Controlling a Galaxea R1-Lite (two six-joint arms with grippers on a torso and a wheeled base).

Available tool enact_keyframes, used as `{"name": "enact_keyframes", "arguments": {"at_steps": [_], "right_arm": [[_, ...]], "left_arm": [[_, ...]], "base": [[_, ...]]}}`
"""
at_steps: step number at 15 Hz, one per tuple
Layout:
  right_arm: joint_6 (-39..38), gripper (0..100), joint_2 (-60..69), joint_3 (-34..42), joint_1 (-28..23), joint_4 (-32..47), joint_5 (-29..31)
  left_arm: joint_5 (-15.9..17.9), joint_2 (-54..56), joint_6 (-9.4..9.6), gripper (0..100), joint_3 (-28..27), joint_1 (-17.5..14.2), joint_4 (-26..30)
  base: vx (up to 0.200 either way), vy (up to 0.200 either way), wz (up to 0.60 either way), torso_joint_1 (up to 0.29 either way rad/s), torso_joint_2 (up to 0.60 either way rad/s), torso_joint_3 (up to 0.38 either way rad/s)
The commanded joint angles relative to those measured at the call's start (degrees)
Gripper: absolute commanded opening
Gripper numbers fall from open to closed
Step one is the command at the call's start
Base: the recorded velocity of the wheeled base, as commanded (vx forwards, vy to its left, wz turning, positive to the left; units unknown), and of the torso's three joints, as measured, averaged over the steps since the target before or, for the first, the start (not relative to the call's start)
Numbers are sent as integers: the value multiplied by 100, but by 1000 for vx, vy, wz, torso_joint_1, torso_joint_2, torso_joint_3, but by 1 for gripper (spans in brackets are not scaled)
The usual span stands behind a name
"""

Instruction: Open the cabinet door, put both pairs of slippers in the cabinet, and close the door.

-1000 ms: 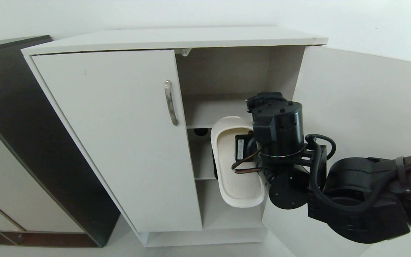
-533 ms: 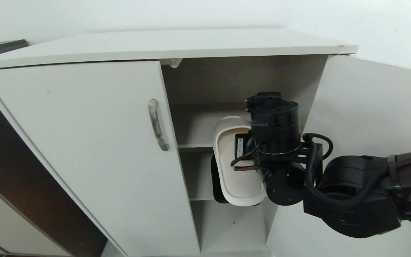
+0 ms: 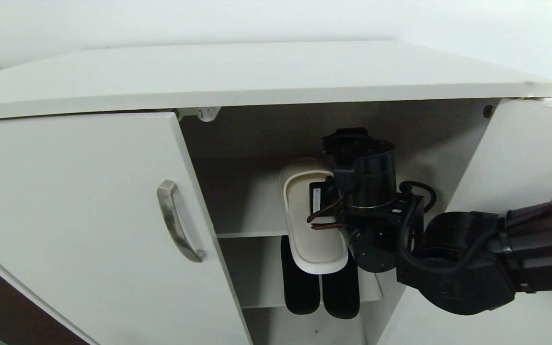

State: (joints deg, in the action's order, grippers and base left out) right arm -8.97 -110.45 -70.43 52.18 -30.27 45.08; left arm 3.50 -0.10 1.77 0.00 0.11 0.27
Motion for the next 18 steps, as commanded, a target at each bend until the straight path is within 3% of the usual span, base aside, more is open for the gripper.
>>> {"name": "enact_keyframes", "arguments": {"at_steps": [1,10,18], "right_arm": [[203,0,-82,-50,-14,-5,-17],[203,0,-654,-1562,-366,874,-17],[194,0,-812,-1685,-357,874,-17]], "left_arm": [[2,1,-1,0,0,-2,0],[2,1,-1,0,0,-2,0],[2,1,-1,0,0,-2,0]], "base": [[0,0,0,0,0,0],[0,0,0,0,0,0],[0,0,0,0,0,0]]}}
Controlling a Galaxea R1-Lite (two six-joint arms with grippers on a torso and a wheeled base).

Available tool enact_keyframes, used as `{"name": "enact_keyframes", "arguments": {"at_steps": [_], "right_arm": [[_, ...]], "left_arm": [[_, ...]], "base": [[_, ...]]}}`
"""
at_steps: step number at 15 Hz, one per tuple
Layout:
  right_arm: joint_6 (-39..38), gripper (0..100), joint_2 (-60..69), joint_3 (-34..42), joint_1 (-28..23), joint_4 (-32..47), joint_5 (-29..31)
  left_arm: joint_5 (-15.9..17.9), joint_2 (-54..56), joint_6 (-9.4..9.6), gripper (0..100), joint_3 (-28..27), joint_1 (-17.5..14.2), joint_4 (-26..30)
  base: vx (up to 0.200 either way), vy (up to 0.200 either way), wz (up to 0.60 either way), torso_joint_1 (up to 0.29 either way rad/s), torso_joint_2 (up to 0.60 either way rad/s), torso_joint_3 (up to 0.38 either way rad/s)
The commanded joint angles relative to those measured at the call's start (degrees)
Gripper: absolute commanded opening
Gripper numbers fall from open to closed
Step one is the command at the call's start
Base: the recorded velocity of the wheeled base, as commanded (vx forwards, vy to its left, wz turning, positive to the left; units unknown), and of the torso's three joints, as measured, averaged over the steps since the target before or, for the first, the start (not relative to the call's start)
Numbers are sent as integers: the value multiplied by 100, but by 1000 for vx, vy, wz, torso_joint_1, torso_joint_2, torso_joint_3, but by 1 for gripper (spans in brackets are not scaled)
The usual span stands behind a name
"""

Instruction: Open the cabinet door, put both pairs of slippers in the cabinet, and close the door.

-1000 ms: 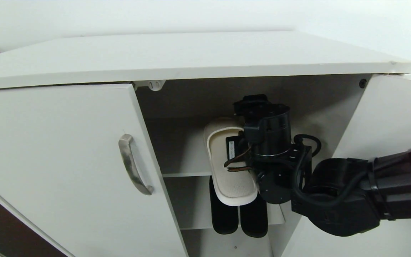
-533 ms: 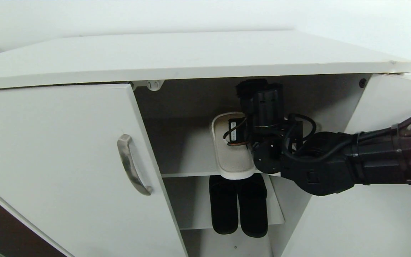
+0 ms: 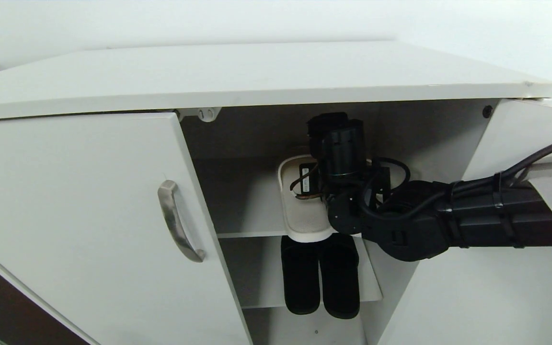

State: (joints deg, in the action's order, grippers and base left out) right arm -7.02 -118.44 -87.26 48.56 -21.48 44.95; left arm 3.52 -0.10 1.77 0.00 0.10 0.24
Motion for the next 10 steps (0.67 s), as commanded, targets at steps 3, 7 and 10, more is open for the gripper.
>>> {"name": "enact_keyframes", "arguments": {"at_steps": [3,7,10], "right_arm": [[-1,100,23,42,22,3,49],[17,100,357,297,225,-5,260],[96,100,937,728,479,3,348]], "left_arm": [[-1,1,-1,0,0,-1,2],[-1,1,-1,0,0,-1,2],[-10,1,-1,0,0,-1,2]], "base": [[0,0,0,0,0,0],[0,0,0,0,0,0],[0,0,0,0,0,0]]}}
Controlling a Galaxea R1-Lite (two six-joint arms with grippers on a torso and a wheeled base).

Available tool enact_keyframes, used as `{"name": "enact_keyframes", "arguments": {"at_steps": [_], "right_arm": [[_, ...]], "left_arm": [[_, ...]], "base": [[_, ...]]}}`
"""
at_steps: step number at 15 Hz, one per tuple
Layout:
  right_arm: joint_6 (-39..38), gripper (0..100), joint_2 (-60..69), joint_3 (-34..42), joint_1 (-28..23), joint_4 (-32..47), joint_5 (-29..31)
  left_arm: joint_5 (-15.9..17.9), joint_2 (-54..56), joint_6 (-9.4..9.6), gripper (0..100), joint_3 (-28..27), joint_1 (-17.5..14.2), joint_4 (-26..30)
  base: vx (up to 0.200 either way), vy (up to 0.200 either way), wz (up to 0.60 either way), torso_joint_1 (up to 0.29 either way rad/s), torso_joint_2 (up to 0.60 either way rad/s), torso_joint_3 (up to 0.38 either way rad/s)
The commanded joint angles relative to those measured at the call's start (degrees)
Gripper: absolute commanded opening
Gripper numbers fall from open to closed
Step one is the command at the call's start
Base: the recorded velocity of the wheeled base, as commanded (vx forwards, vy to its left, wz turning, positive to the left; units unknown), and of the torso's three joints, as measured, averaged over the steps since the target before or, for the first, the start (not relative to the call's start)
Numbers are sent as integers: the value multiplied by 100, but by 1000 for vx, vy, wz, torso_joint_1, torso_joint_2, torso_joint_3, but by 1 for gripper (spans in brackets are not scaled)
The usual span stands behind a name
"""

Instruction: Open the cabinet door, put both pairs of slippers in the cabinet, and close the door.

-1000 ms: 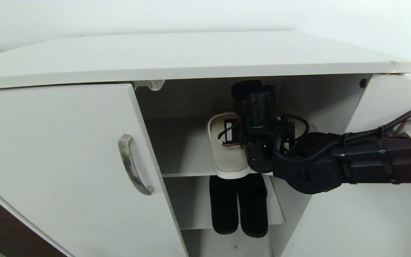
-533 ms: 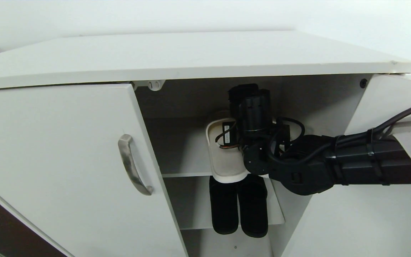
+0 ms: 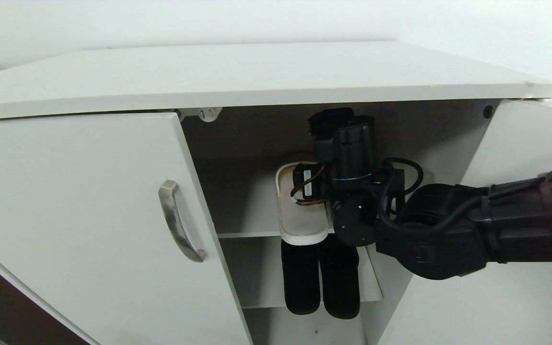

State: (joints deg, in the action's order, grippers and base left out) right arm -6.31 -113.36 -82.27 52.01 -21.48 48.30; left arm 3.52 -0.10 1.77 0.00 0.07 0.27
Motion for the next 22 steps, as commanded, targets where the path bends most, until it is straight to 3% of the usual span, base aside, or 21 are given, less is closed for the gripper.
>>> {"name": "enact_keyframes", "arguments": {"at_steps": [1,4,5,15,17,22], "right_arm": [[43,100,596,423,222,3,4],[43,100,965,1003,477,-14,-224],[34,0,1044,1135,530,-14,-391],[-1,0,1360,2031,600,-339,-1930],[-1,0,1352,2049,583,-383,-1956],[25,0,1334,2040,591,-383,-1956]], "left_arm": [[-1,1,-1,0,0,1,0],[-1,1,-1,0,0,1,0],[-1,1,-1,0,0,1,0],[-1,1,-1,0,0,1,0],[-1,1,-1,0,0,1,0],[-1,1,-1,0,0,1,0]], "base": [[0,0,0,0,0,0],[0,0,0,0,0,0],[0,0,0,0,0,0],[0,0,0,0,0,0],[0,0,0,0,0,0],[-200,0,0,2,1,2]]}}
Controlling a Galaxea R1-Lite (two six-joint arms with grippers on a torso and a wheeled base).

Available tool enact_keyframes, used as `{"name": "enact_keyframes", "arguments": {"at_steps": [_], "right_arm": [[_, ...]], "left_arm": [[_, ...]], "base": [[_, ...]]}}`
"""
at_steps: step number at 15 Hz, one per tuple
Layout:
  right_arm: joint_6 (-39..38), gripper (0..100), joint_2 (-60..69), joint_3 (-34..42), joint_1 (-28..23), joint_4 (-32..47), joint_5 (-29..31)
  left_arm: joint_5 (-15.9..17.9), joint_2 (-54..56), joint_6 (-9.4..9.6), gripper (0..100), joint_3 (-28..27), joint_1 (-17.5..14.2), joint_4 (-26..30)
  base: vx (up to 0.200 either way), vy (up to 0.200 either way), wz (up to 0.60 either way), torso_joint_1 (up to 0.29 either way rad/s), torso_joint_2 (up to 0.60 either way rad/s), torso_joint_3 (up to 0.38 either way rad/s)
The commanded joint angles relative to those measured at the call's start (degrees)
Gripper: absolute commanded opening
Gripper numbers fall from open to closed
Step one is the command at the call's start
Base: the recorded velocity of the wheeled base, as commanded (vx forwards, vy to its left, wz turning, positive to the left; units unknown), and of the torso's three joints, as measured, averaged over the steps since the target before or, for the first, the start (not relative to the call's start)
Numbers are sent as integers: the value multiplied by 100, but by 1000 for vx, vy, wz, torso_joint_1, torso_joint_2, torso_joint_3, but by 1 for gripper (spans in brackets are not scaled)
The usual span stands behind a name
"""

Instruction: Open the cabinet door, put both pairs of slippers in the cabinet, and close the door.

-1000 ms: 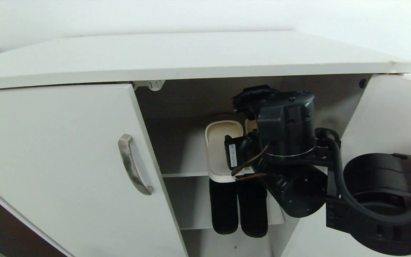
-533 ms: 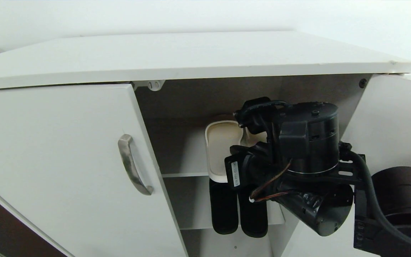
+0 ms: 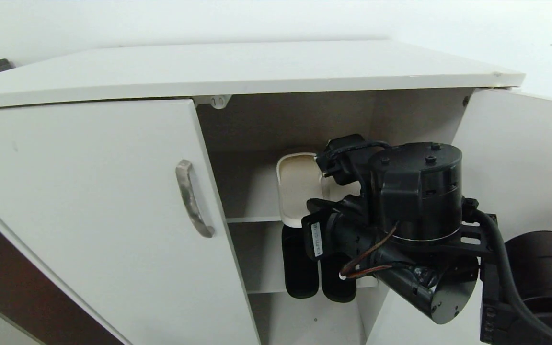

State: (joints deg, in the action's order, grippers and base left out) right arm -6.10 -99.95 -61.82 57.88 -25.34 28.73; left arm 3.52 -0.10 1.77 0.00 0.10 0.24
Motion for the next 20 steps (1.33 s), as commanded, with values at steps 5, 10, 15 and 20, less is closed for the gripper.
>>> {"name": "enact_keyframes", "arguments": {"at_steps": [5,10,15,20], "right_arm": [[-14,0,-7,-6,-5,-6,1],[-23,0,-16,-6,-5,-6,1],[-14,0,-68,-23,-84,-32,9],[-14,0,-200,30,-102,-120,1]], "left_arm": [[-1,1,-1,0,0,-1,2],[-1,1,-1,0,0,-1,2],[-1,1,-1,0,0,-1,2],[-1,1,-1,0,0,-1,2]], "base": [[-200,0,0,2,0,1],[-200,0,0,0,1,4],[-120,0,0,1,1,2],[0,0,0,0,0,0]]}}
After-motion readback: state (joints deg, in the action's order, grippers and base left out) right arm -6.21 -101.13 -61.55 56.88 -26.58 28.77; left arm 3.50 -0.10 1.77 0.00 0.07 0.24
